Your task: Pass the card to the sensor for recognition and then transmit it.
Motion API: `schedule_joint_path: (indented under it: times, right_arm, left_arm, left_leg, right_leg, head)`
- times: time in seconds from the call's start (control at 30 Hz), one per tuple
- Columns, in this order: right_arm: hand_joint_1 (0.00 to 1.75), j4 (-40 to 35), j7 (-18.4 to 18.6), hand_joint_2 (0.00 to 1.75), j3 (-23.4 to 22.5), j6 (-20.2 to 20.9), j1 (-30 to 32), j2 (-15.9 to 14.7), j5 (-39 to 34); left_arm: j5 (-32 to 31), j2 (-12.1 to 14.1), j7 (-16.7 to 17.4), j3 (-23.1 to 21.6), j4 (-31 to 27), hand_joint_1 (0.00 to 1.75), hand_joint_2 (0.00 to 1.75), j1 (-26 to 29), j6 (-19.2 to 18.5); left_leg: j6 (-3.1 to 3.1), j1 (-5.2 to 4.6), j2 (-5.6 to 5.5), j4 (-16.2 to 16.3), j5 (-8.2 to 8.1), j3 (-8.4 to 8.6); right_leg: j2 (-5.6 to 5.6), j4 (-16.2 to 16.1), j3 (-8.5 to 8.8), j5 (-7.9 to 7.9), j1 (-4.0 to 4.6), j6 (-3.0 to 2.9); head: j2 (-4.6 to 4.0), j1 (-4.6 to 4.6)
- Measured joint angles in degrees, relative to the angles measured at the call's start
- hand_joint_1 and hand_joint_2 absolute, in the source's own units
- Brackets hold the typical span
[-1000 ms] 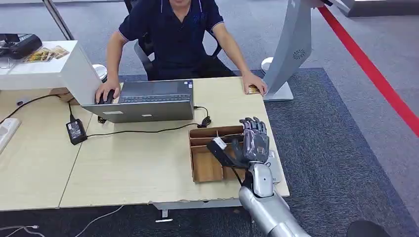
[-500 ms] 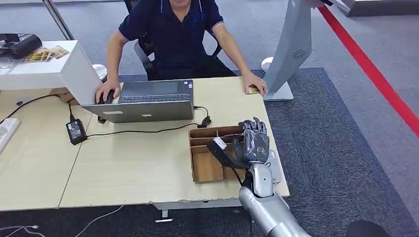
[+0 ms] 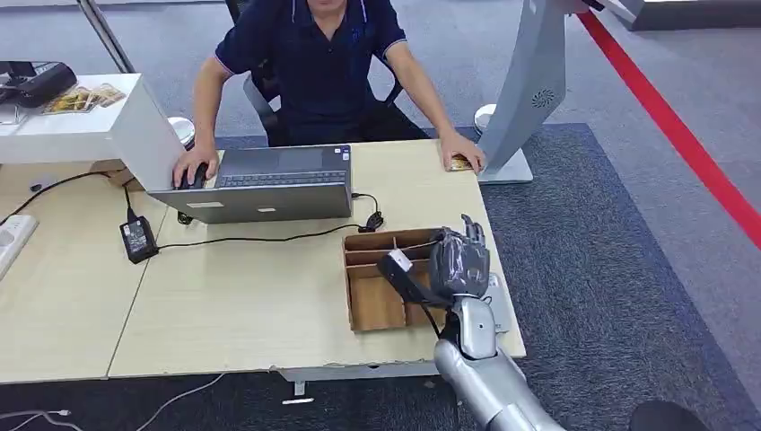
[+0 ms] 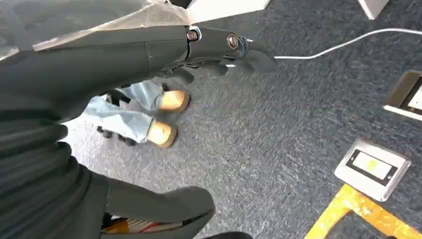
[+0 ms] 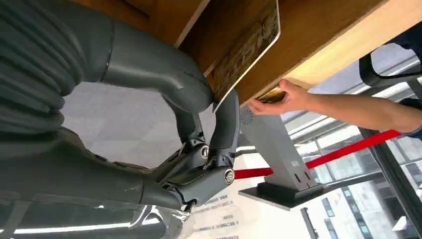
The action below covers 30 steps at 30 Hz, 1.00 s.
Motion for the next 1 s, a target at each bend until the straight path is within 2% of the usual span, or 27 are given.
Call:
schedule_joint_path:
  times: [0.53, 1.0]
  right_arm:
    - [1.75, -1.5, 0.8, 1.75, 1.4, -0.1, 0.1, -1.3, 1.3]
    - [1.75, -12.2, -0.3, 1.75, 1.4, -0.1, 1.8, -2.4, 3.4]
  left_arm:
    - [-0.5, -0.1, 0.6, -0.2, 0.0, 0.0, 1.75, 0.0, 1.3]
    - [0.6, -0.1, 0.6, -0.2, 0.0, 0.0, 1.75, 0.1, 2.0]
  left_leg:
    - [0.0, 0.0, 0.0, 0.0, 0.0, 0.01]
    - [0.0, 0.0, 0.01, 0.0, 0.0, 0.01]
  right_leg:
    - [0.0, 0.0, 0.0, 0.0, 0.0, 0.0]
    - [0.0, 0.0, 0.0, 0.01, 0.0, 0.0]
  head:
    - [0.0, 0.0]
    - [0.0, 0.0]
